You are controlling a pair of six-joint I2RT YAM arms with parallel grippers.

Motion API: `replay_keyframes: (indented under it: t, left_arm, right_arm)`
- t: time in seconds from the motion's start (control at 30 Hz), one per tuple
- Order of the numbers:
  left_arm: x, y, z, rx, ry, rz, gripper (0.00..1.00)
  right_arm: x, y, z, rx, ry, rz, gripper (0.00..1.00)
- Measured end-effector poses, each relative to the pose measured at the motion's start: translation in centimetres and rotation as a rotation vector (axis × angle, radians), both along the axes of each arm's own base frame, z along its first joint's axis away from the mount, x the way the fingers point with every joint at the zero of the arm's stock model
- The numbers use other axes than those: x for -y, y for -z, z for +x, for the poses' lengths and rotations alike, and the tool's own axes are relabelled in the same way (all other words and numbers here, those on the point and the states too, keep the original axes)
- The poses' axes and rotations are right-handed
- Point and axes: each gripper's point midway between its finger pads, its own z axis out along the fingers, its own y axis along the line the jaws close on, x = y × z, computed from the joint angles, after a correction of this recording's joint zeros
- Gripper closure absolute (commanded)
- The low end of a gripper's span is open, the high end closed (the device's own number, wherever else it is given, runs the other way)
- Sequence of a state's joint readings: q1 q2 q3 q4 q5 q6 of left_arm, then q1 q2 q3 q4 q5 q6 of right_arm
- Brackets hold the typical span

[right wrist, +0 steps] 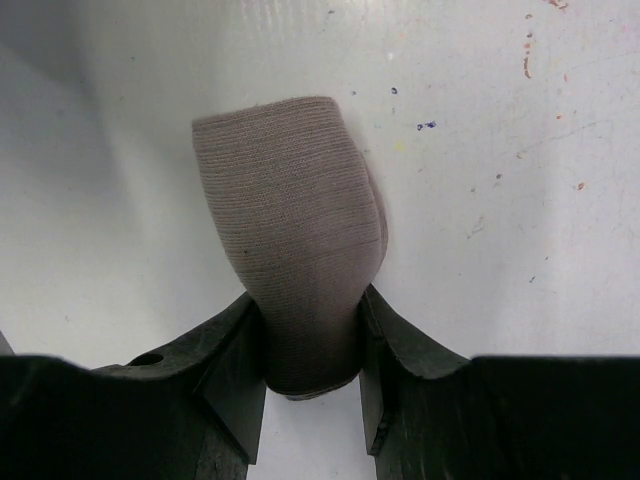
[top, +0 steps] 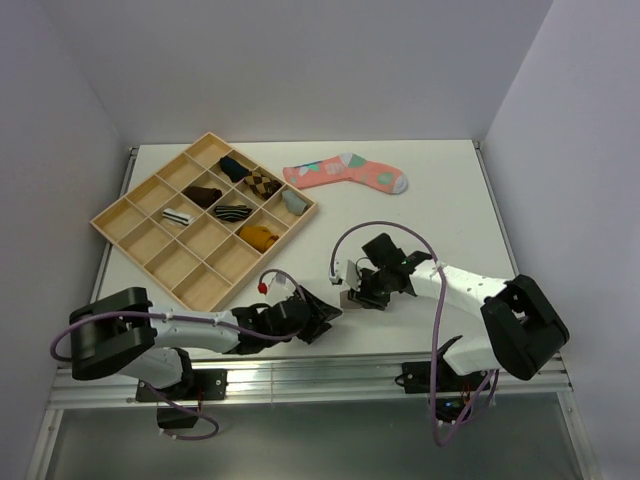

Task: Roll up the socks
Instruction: Roll the sock at the center of the board, then pick up the sock at the center of the board.

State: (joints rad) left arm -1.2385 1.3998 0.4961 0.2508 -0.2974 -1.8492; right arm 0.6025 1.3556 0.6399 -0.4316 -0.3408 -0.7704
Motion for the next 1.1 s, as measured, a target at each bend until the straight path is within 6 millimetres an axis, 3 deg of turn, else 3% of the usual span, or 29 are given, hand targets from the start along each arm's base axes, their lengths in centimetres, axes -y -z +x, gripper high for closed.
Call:
replay_keyframes:
  t: [0.23, 0.47, 1.1]
  left_arm:
    - [-0.3, 2.2, 1.1, 0.022, -0.140, 0.082, 0.38]
    - [0.1, 3.2, 2.8, 0.063, -0.210, 0.109, 0.36]
    - [4.4, 3.2, 5.0, 0.083, -0.266, 0.010, 0.38]
  right_arm:
    - [-0.3, -0.1, 0.3, -0.003, 0.033, 0.016, 1.00]
    - [-0.6, -0.2, 0.2, -0.019, 0.055, 0.029, 1.00]
    - [-1.2, -0.4, 0.0, -0.053, 0.079, 0.061, 1.00]
